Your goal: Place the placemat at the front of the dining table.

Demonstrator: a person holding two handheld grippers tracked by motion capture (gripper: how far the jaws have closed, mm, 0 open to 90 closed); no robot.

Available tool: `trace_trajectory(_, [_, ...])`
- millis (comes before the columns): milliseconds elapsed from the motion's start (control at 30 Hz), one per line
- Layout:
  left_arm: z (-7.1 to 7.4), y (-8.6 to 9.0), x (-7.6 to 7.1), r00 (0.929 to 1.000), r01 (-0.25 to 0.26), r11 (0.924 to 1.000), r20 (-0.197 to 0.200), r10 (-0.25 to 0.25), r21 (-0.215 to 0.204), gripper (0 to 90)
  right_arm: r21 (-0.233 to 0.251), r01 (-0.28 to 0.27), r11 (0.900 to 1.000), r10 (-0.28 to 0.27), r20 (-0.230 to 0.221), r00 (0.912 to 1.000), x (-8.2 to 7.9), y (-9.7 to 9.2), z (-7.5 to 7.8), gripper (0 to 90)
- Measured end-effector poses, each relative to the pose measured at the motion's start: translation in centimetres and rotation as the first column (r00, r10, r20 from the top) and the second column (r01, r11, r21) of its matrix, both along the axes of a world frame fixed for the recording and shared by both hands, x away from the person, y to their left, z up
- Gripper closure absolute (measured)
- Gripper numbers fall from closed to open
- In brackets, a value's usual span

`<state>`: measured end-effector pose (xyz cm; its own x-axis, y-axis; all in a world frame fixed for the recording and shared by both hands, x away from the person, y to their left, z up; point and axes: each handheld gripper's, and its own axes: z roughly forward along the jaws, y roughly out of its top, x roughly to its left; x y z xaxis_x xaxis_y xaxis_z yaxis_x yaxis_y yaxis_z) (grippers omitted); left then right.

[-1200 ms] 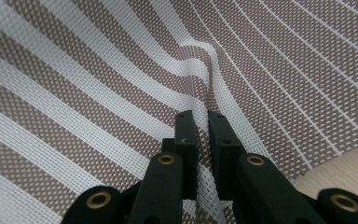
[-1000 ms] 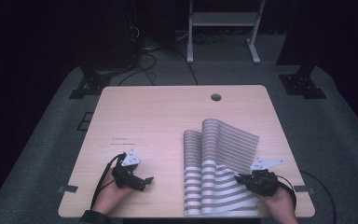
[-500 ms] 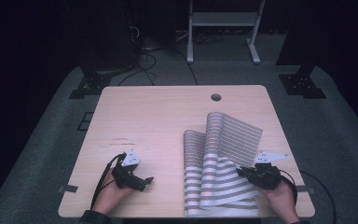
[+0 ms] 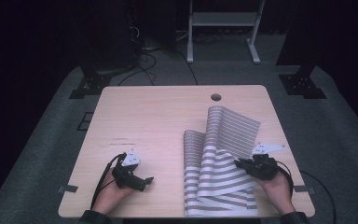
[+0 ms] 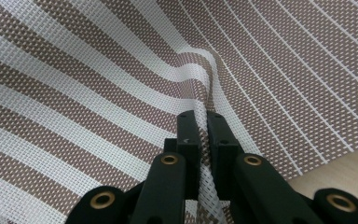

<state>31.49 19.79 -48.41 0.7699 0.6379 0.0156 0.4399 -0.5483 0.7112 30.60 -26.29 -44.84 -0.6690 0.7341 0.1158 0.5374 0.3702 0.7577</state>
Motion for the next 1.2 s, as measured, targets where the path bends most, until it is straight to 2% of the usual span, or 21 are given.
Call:
trace_trajectory(900, [0.0, 0.0, 0.0, 1.0, 0.001, 1.0, -0.001, -0.001, 0.0, 0.0, 0.005, 0.002, 1.0, -0.002, 0.027, 0.9996, 3.3, 1.6, 1.1, 85.5])
trace_trajectory(1200, [0.0, 0.0, 0.0, 1.0, -0.001, 1.0, -0.002, 0.001, -0.002, 0.0, 0.014, 0.007, 0.9999, -0.007, 0.035, 0.9994, 5.0, 2.1, 1.6, 85.5])
